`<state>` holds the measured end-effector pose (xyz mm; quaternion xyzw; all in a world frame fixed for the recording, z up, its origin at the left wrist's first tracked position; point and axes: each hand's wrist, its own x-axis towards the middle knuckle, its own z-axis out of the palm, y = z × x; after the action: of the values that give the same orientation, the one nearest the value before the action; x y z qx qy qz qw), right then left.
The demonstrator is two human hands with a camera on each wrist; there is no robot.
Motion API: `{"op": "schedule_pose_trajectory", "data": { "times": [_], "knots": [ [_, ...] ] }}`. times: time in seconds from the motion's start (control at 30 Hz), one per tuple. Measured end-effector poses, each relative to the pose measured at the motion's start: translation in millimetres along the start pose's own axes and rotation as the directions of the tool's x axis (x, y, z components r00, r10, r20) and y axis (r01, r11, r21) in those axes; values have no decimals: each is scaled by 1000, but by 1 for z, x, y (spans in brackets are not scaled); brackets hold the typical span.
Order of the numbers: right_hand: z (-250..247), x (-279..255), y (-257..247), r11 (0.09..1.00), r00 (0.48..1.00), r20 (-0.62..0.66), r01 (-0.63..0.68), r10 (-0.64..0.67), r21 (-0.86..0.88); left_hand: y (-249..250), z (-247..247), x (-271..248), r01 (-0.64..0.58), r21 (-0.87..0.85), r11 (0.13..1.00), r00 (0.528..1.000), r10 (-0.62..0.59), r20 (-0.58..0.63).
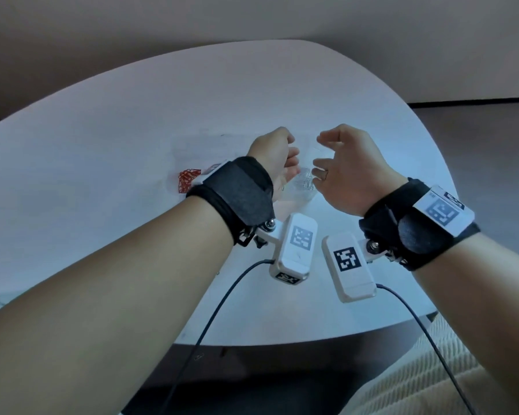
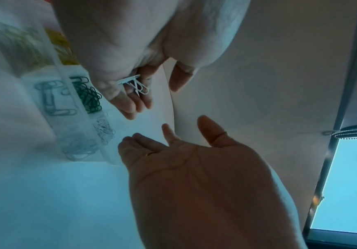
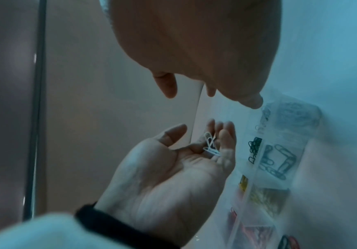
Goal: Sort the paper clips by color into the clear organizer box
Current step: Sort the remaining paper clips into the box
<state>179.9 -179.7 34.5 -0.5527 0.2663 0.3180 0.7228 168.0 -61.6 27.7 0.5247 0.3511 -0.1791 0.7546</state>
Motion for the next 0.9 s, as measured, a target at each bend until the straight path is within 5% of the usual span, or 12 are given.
{"op": "schedule_pose_trajectory", "data": {
  "times": [0.3, 0.4, 0.5, 0.67, 0.8, 0.9],
  "knots": [
    [-7, -2, -6, 978, 964, -174, 207, -203, 6, -8, 7, 11, 27, 228, 973, 987, -62, 150],
    [-4, -8, -3, 959, 959, -69, 268, -274, -86, 2, -7, -11, -72, 289, 955, 983, 19, 182],
    [6, -17, 5, 880, 939, 78, 342, -336, -330, 13, -36, -37, -252, 535, 806, 966, 180, 183],
    [23, -20, 42, 503, 901, 262, 414, -347, -759, 5, -109, -73, -267, 850, 453, 949, 276, 152],
    [30, -21, 80, 75, 890, 416, 435, -187, -897, -14, -159, -85, -170, 935, 310, 952, 297, 75],
    [42, -18, 109, -124, 869, 483, 470, -110, -874, -31, -183, -76, -136, 959, 250, 945, 324, 49]
  ]
}}
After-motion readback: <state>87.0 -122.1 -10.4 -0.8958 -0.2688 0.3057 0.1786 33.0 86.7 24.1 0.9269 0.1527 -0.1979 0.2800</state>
